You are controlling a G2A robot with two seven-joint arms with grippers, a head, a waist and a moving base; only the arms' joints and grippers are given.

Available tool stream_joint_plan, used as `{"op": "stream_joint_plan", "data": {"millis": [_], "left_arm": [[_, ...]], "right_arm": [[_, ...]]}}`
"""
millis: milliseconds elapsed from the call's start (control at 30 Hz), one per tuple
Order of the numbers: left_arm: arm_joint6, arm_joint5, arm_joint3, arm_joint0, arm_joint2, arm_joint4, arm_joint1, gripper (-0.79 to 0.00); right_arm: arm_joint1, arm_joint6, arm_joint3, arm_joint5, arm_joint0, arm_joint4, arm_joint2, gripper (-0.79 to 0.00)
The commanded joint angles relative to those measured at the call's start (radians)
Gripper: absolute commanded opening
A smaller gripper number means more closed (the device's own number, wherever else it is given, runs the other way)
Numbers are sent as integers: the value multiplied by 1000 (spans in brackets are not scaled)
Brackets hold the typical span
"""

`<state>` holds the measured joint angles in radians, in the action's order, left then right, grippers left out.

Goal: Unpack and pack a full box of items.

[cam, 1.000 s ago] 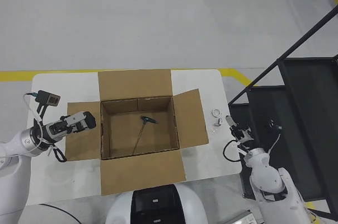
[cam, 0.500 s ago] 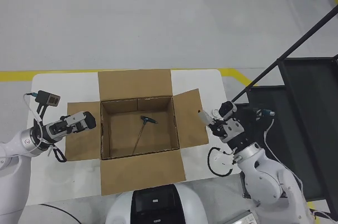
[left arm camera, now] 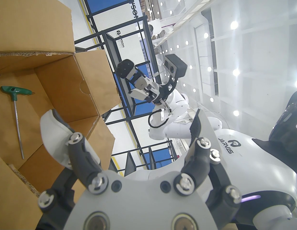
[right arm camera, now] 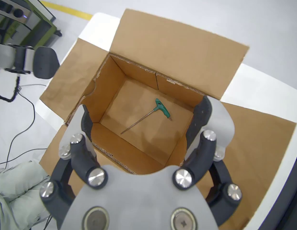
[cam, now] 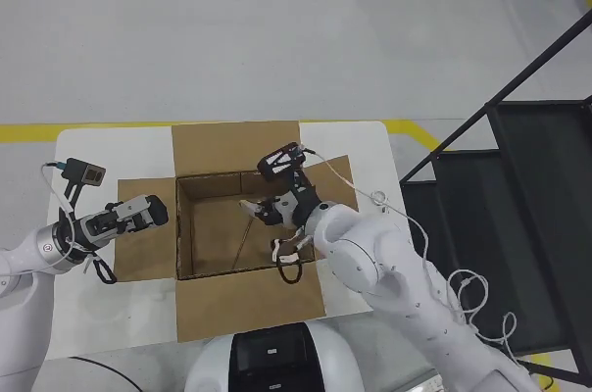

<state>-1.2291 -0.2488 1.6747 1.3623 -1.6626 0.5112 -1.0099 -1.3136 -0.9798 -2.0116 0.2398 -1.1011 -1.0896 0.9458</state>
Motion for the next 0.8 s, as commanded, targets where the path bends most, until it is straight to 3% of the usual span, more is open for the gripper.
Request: {"op": "stream_joint_plan", "data": {"millis": [0,267,567,767], "left_arm": [[0,0,0,0,0,0,0,0],[0,0,0,0,0,0,0,0],[0,0,0,0,0,0,0,0],[0,0,0,0,0,0,0,0]], "right_arm": [[-15,-47,86,20,84,-3,-54,0],[-73,-134,369,33,271,-46,-213,0],[-119,-193,609,-16,362,-108,-306,0],[-164,-194,737,-18,420,-51,-339,0]]}}
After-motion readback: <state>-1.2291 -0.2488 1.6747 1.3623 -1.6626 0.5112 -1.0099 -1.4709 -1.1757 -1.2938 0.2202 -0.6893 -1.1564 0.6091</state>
